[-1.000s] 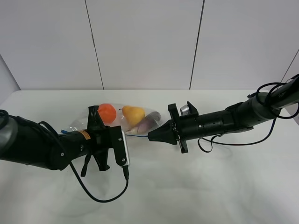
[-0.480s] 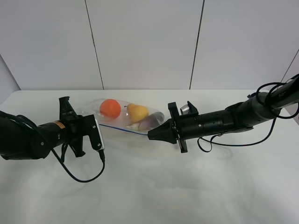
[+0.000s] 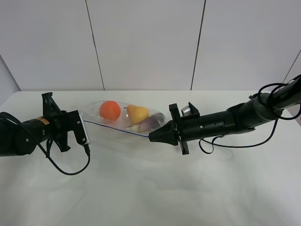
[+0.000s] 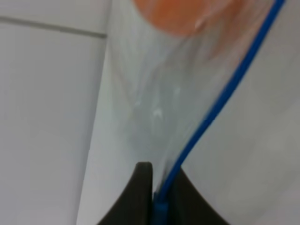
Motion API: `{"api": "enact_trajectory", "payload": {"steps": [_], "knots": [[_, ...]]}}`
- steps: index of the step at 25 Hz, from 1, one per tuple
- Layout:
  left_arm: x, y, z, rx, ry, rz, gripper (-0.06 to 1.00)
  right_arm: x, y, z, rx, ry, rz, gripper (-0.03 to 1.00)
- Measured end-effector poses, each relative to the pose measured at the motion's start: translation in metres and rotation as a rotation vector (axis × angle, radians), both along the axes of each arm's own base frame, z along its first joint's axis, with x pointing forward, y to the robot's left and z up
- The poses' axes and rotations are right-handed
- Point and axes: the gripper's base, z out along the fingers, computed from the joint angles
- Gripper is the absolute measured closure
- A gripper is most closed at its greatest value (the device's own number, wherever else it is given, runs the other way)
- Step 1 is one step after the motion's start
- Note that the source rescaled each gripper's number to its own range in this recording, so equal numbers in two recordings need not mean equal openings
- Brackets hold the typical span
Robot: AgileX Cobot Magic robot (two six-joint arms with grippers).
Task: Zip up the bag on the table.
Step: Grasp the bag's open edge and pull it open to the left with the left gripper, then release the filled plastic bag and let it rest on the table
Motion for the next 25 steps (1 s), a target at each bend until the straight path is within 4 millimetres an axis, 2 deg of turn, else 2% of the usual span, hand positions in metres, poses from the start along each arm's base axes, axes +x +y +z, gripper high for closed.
{"api": "enact_trajectory", "payload": {"steps": [4, 12, 15, 17, 21, 23, 25], "knots": [[0.001, 0.009, 0.0, 0.001, -0.006, 0.029, 0.94, 0.0, 0.0, 0.0, -0.002, 0.0, 0.005, 0.97], [0.001, 0.009, 0.001, 0.002, -0.012, 0.031, 0.94, -0.001, 0.0, 0.0, -0.002, 0.0, 0.007, 0.97], [0.001, 0.01, 0.001, -0.051, -0.018, 0.053, 0.88, -0.001, 0.0, 0.0, -0.005, -0.001, 0.013, 0.97], [0.002, 0.01, 0.002, -0.137, -0.03, 0.084, 0.72, -0.002, 0.0, -0.001, -0.009, -0.002, 0.02, 0.97], [0.002, 0.009, 0.002, -0.266, -0.037, 0.127, 0.25, -0.002, 0.0, -0.001, -0.009, -0.002, 0.027, 0.97], [0.002, 0.009, 0.002, -0.299, -0.04, 0.145, 0.11, -0.002, 0.0, -0.001, -0.01, -0.002, 0.029, 0.97], [0.002, 0.013, 0.002, -0.317, -0.043, 0.169, 0.04, -0.002, 0.0, -0.001, -0.008, -0.001, 0.029, 0.97]]}}
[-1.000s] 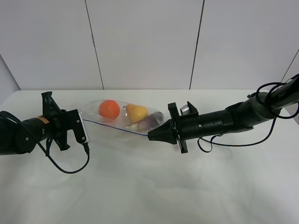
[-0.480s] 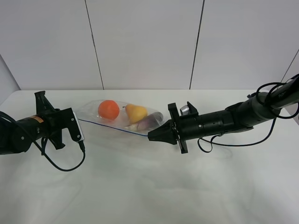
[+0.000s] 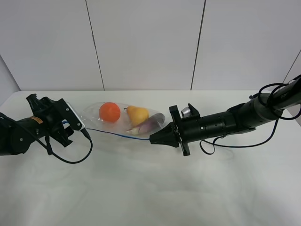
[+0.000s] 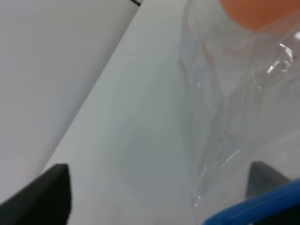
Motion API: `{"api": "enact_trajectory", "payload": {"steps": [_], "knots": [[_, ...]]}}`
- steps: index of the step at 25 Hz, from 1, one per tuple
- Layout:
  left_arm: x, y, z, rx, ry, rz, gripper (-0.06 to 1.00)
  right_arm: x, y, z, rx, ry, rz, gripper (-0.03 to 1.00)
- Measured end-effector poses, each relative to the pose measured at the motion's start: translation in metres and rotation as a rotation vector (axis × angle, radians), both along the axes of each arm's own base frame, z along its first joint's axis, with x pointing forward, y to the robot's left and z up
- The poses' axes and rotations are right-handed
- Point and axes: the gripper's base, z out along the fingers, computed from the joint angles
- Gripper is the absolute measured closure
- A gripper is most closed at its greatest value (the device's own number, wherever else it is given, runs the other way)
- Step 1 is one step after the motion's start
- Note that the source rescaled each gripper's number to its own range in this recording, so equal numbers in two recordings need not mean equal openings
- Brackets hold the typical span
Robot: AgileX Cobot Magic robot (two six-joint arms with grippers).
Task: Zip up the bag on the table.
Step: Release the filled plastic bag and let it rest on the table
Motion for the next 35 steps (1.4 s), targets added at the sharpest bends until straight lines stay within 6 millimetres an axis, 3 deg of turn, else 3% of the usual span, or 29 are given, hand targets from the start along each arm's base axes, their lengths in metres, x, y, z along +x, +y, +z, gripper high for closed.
{"api": "enact_trajectory", "payload": {"steps": [5, 9, 12, 17, 22, 30, 35], "knots": [[0.002, 0.033, 0.004, -0.066, -0.063, 0.161, 0.0, -0.001, 0.0, 0.001, 0.011, 0.002, 0.009, 0.97], [0.002, 0.063, 0.013, -0.254, -0.202, 0.344, 0.0, -0.001, 0.0, 0.001, 0.011, 0.003, 0.01, 0.97], [0.002, 0.072, 0.013, -0.407, -0.23, 0.429, 0.0, -0.001, 0.0, 0.001, 0.012, 0.008, 0.008, 0.97], [0.012, 0.072, 0.012, -0.589, -0.147, 0.499, 0.0, -0.001, 0.0, 0.001, 0.012, 0.008, 0.009, 0.97], [0.043, 0.065, 0.025, -0.713, 0.106, 0.531, 0.0, -0.001, 0.0, 0.001, 0.012, 0.008, 0.009, 0.97], [0.078, 0.047, 0.09, -0.841, 0.501, 0.492, 0.0, -0.001, 0.0, 0.001, 0.014, 0.009, 0.008, 0.97], [0.076, 0.036, 0.119, -0.919, 0.702, 0.484, -0.02, -0.001, 0.0, 0.001, 0.015, 0.009, 0.008, 0.97]]}}
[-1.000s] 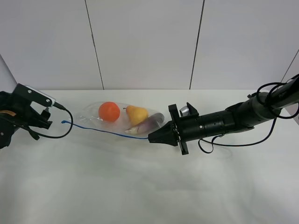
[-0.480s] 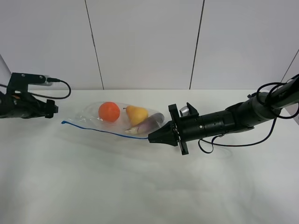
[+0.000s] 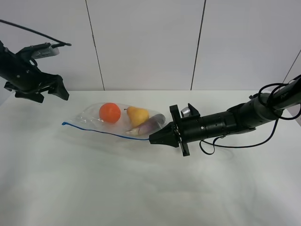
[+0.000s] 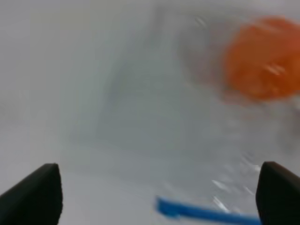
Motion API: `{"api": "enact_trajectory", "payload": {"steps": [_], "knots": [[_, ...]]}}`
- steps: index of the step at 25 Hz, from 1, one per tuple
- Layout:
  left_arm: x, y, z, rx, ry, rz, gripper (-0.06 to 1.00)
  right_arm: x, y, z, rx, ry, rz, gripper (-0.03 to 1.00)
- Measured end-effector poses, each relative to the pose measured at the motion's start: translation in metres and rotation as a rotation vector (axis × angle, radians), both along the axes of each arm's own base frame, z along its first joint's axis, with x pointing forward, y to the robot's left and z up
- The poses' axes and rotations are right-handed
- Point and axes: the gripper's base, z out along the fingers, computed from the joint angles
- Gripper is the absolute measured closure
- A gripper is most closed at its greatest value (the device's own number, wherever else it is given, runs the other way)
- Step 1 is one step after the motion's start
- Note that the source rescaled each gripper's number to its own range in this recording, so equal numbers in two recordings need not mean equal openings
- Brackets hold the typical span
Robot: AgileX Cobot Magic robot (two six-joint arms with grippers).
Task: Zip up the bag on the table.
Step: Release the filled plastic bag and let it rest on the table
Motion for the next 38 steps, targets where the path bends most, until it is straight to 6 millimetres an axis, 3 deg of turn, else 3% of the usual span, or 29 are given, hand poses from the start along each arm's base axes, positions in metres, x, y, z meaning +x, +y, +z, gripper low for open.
{"api": "enact_trajectory", "payload": {"steps": [6, 16, 22, 28, 38], "knots": [[-0.005, 0.0, 0.006, -0.003, 0.091, 0.001, -0.05, 0.0, 0.0, 0.0, 0.002, 0.0, 0.0, 0.97], [-0.028, 0.016, 0.001, 0.178, 0.348, 0.031, -0.05, 0.0, 0.0, 0.0, 0.005, 0.001, -0.001, 0.97], [-0.048, 0.015, 0.019, 0.191, 0.329, 0.051, -0.05, 0.0, 0.0, 0.001, 0.006, 0.001, -0.001, 0.97], [-0.094, 0.01, 0.026, 0.185, 0.339, 0.064, -0.05, 0.0, 0.0, 0.001, 0.011, 0.002, 0.002, 0.97], [-0.212, -0.004, 0.02, 0.178, 0.319, 0.088, -0.05, -0.001, 0.001, 0.002, 0.024, 0.004, 0.009, 0.97]]}}
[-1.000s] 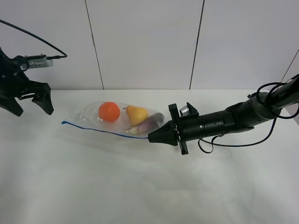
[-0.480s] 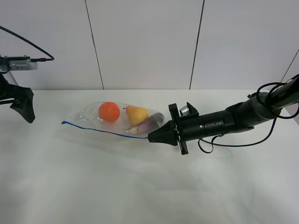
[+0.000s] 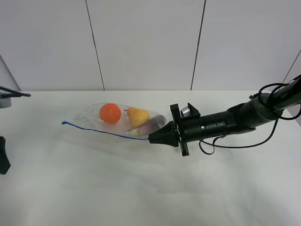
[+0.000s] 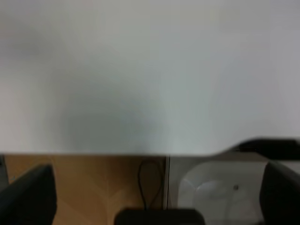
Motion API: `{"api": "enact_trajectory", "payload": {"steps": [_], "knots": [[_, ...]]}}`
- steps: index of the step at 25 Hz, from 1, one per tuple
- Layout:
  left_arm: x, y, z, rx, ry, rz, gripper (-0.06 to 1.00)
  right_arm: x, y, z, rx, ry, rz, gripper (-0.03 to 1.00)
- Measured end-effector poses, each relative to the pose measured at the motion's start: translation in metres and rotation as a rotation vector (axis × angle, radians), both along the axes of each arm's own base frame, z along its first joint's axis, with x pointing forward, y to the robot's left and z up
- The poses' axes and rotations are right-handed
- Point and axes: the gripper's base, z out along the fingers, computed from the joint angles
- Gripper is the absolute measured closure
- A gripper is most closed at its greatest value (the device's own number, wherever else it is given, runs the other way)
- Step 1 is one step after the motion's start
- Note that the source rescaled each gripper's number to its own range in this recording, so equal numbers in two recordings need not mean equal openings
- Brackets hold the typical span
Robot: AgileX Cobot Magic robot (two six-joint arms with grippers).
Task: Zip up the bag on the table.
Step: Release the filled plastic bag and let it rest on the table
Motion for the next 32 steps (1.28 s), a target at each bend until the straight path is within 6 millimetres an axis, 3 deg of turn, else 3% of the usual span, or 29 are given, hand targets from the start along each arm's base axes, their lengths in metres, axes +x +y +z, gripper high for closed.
{"api": "enact_trajectory", "payload": {"steps": [7, 18, 23, 32], "knots": [[-0.062, -0.007, -0.001, 0.018, -0.158, 0.001, -0.05, 0.0, 0.0, 0.0, 0.001, 0.0, -0.001, 0.97], [-0.125, -0.017, 0.03, 0.052, -0.588, -0.043, -0.05, 0.0, 0.0, 0.0, 0.001, 0.0, -0.003, 0.97], [-0.156, -0.02, 0.035, 0.031, -0.754, -0.129, -0.05, 0.0, 0.0, 0.0, 0.002, 0.0, -0.003, 0.97], [-0.2, -0.019, 0.033, 0.038, -0.988, -0.131, -0.05, 0.0, 0.0, 0.0, 0.002, 0.0, -0.003, 0.97]]}}
